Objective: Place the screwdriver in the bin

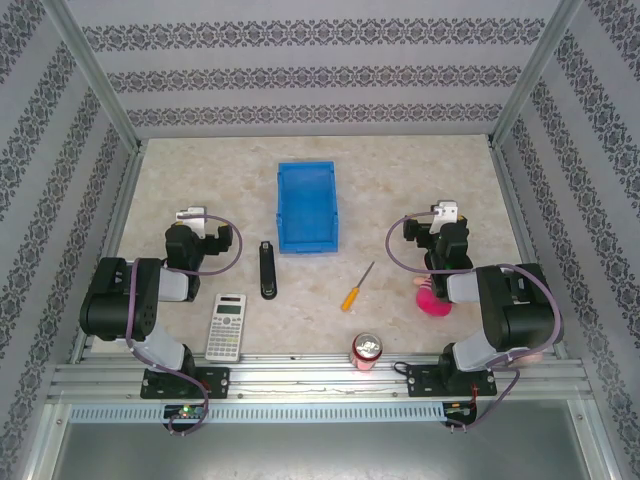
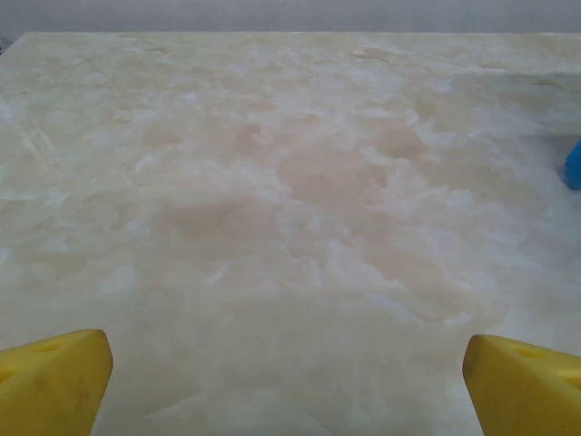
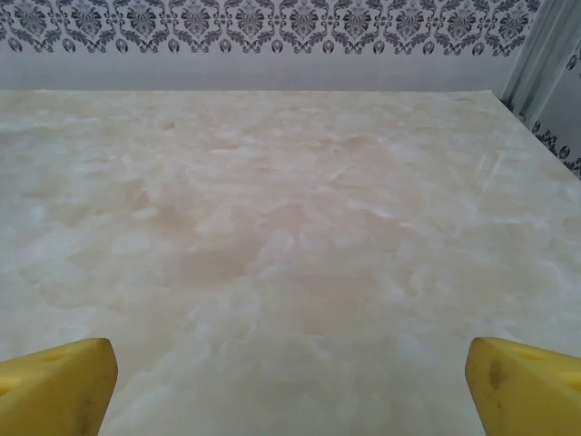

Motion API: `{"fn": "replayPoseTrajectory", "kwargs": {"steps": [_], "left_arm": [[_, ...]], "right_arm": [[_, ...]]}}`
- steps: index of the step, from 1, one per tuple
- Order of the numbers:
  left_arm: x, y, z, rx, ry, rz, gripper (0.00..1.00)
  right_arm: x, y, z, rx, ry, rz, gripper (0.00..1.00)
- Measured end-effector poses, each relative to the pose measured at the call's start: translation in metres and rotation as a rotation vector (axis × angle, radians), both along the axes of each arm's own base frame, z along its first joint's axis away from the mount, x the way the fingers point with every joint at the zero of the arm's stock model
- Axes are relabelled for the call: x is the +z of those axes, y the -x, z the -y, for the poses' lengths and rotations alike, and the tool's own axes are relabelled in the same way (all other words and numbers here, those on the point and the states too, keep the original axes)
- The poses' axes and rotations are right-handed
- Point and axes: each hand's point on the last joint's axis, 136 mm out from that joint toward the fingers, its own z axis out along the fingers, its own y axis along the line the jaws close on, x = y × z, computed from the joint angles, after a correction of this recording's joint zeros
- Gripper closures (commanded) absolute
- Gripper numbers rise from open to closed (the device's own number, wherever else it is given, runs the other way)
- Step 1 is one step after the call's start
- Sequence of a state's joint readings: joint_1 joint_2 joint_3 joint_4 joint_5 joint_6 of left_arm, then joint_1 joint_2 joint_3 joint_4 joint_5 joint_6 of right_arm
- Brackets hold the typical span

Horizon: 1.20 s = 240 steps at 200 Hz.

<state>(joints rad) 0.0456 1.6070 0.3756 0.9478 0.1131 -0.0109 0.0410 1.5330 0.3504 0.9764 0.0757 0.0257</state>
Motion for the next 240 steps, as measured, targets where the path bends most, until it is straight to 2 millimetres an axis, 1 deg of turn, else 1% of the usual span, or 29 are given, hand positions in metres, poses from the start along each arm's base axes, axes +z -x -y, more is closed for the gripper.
{"fn": "replayPoseTrajectory", "kwargs": {"steps": [206,240], "left_arm": [[0.0001,-0.0001,0.0,0.0,0.0,0.0,0.01],[0.0032,0.0003,0.0057,-0.034,0.014,0.005,0.01]], "right_arm": [[0.0002,-0.0002,0.0011,0.001,-0.004,0.001,0.02],[0.0035,0.002,0.0087,-0.043,0.007,0.0,0.02]]}}
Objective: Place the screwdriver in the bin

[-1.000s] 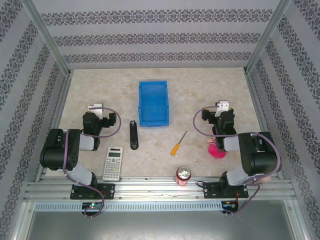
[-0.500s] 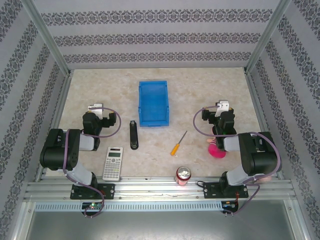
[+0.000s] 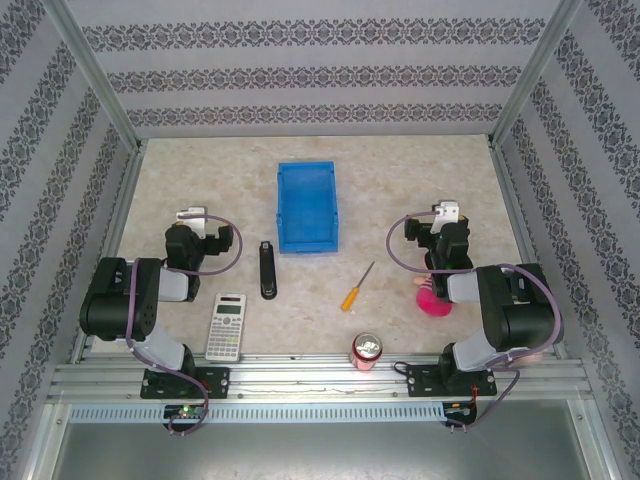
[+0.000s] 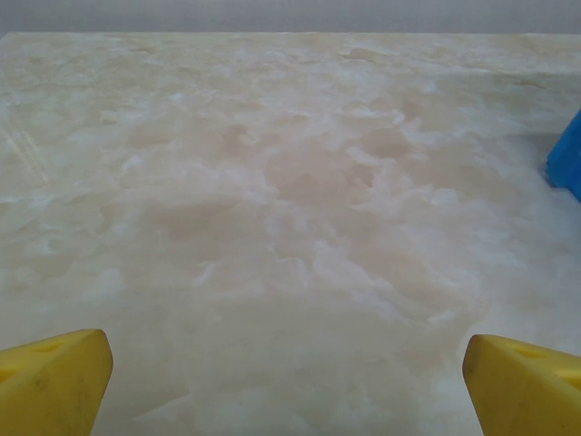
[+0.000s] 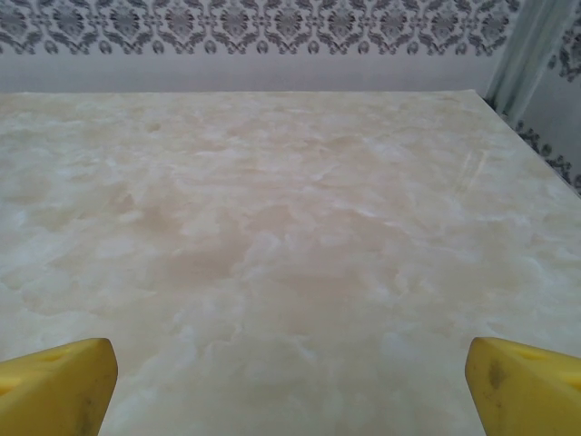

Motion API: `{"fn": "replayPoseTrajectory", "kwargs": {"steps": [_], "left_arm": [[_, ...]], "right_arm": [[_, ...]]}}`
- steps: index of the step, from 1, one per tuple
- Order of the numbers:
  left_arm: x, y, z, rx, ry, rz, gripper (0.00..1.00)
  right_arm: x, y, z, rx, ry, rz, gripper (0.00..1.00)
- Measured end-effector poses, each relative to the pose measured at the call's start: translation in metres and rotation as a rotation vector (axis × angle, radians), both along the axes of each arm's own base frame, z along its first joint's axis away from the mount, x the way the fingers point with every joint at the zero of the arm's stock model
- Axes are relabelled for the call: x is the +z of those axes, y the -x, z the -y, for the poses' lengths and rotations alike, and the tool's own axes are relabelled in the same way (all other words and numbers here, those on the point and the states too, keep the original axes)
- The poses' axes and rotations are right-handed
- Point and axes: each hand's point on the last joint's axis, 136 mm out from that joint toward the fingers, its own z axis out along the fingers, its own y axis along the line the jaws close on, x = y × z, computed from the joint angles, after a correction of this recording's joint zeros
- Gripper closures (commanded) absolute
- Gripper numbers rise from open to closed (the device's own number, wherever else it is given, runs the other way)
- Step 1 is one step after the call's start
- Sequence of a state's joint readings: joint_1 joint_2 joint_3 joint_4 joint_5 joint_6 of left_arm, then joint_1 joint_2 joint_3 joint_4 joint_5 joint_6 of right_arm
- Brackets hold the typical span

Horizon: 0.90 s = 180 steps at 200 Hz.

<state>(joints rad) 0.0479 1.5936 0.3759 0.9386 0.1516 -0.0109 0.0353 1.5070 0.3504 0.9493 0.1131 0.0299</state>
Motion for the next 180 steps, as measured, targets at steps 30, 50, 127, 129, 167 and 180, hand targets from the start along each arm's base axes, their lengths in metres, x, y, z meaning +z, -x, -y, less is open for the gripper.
{"fn": "replayPoseTrajectory", "kwargs": {"steps": [30,50,127,129,167,180], "left_arm": [[0.024,0.0,0.005,-0.027,0.01,0.008,0.01],[0.061,-0.005,0.005,-0.028,0.005,0.049,0.01],[0.188,0.02,0.004,-0.057,-0.074,-0.102,0.01],[0.191,0.022,0.004,-0.058,-0.076,-0.11,0.01],[0.202,0.063,0.007,-0.075,-0.086,-0.239,0.01],[0.193,0.077,0.008,-0.085,-0.09,-0.3,0.01]], "right_arm": [[0.035,0.009,0.01,-0.06,0.002,0.051,0.02],[0.066,0.016,0.009,-0.098,-0.009,0.098,0.02],[0.19,0.051,-0.06,0.101,-0.379,0.083,0.02],[0.189,0.054,-0.061,0.106,-0.389,0.078,0.02],[0.156,0.086,-0.118,0.242,-0.411,-0.192,0.02],[0.14,0.102,-0.144,0.299,-0.361,-0.315,0.02]]}}
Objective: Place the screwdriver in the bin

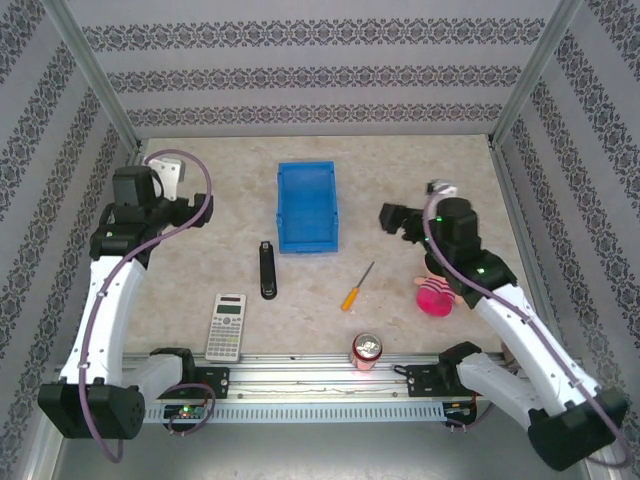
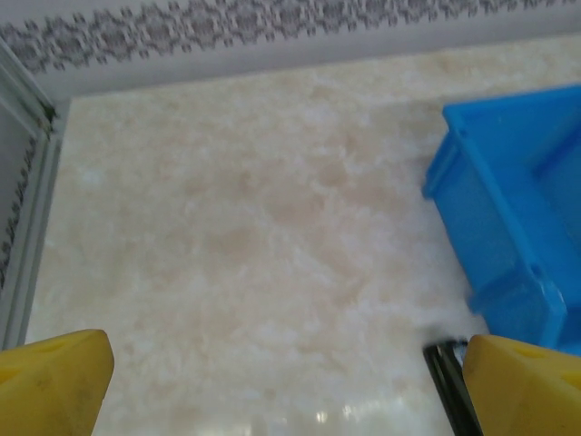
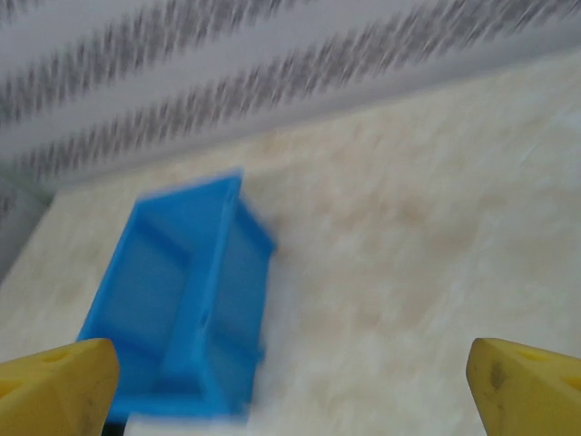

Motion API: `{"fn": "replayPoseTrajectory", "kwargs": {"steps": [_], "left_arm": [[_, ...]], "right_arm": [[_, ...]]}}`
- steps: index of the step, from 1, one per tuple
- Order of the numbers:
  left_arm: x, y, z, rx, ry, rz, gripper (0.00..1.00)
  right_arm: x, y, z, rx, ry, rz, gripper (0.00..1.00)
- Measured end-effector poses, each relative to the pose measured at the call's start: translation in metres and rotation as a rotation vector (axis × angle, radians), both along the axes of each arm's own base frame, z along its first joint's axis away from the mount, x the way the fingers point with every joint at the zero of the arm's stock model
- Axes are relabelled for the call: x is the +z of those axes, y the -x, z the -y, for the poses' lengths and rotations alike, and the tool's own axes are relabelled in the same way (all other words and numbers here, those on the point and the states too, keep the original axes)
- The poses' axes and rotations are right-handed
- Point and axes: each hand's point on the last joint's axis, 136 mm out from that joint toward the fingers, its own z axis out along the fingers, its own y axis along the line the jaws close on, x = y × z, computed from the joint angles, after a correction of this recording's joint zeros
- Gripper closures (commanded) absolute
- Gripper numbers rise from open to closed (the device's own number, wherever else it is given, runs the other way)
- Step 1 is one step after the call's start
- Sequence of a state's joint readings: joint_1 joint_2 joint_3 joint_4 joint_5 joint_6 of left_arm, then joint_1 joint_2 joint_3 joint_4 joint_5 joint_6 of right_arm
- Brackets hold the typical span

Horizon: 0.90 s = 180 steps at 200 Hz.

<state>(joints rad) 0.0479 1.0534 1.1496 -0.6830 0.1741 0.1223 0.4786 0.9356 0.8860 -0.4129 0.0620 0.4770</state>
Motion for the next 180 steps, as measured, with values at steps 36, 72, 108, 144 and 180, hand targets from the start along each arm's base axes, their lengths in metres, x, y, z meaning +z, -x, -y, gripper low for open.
{"fn": "replayPoseTrajectory", "kwargs": {"steps": [36,72,108,144,180], "left_arm": [[-0.016,0.021,0.001,-0.025,-0.024,-0.129,0.01],[-0.013,0.034,0.004,-0.052,-0.03,-0.136,0.01],[-0.012,0.044,0.011,-0.088,-0.01,-0.135,0.01],[-0.027,0.054,0.012,-0.106,-0.025,-0.161,0.01],[-0.027,0.058,0.011,-0.11,-0.041,-0.157,0.01]], "right_arm": [[-0.04,0.05,-0.04,0.131,0.135,-0.215,0.02],[-0.093,0.08,-0.047,0.109,0.236,-0.412,0.02],[-0.138,0.088,-0.056,0.076,0.275,-0.531,0.03],[-0.176,0.084,-0.062,0.042,0.34,-0.623,0.03],[-0.198,0.081,-0.065,0.016,0.374,-0.668,0.03]]}}
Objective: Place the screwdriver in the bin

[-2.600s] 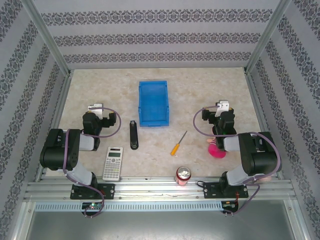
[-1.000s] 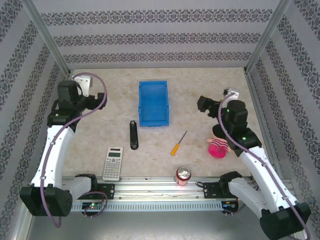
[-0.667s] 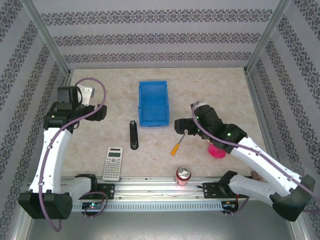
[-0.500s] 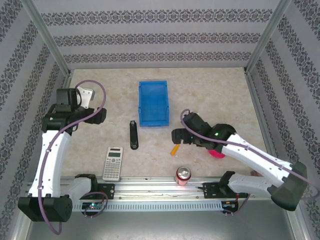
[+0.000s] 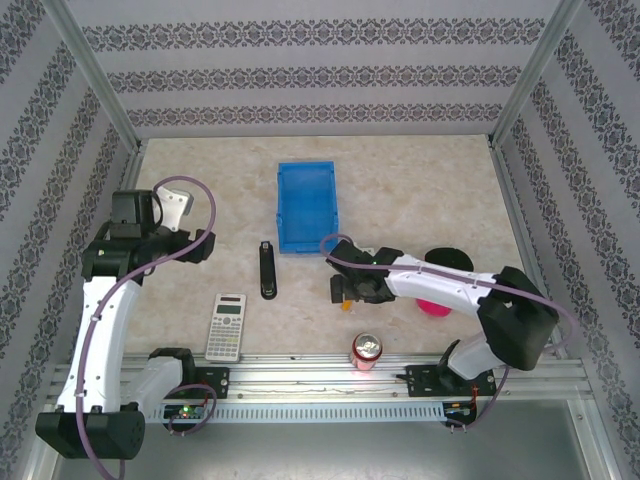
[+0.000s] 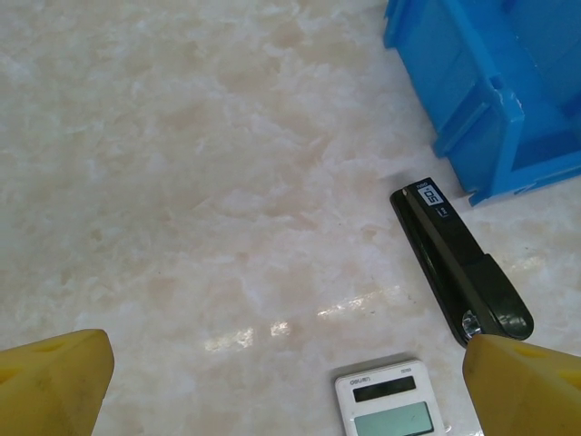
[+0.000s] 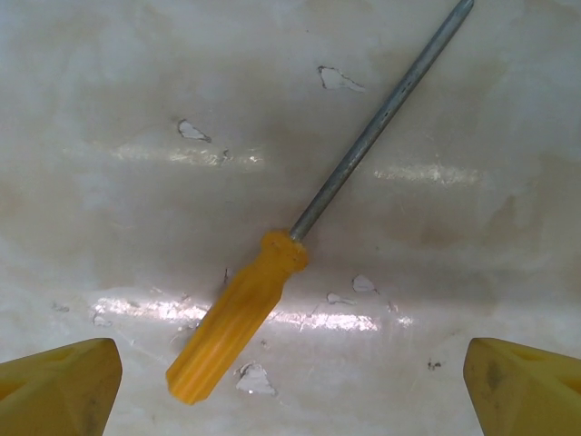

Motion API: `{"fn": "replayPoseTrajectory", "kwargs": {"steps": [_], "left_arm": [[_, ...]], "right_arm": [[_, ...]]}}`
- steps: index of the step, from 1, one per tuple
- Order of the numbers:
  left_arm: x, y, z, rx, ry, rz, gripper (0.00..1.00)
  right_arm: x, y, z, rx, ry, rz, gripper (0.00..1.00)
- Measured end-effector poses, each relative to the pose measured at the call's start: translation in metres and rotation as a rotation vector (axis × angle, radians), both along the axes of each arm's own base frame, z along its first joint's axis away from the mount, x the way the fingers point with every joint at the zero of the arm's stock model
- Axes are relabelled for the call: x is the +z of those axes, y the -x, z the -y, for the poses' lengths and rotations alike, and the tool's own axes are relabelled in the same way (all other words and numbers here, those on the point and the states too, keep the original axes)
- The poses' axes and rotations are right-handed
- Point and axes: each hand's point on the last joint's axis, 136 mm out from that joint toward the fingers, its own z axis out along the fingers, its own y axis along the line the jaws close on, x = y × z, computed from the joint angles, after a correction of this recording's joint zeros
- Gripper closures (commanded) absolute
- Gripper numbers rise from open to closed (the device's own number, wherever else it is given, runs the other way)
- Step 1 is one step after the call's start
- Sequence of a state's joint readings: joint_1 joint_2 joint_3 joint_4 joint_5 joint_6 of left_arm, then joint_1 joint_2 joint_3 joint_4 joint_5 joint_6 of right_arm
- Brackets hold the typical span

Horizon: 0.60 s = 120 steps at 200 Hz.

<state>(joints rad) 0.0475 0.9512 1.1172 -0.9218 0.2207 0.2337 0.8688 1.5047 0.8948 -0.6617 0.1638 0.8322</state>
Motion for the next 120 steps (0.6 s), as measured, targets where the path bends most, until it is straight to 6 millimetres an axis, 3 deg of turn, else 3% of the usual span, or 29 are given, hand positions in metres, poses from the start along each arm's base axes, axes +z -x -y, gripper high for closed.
{"fn": "replayPoseTrajectory", "kwargs": {"steps": [61,120], "left_arm": [[-0.002,0.01,-0.001,0.0,-0.01,0.014,0.01],[-0.008,0.012,-0.002,0.009,-0.016,0.005,0.01]], "right_arm": [[-0.021,-0.003,-0.003,-0.028,0.036,-0.037,0.05],[-0.036,-0.007,0.013,-0.105,0.046,-0.055,0.1]]}}
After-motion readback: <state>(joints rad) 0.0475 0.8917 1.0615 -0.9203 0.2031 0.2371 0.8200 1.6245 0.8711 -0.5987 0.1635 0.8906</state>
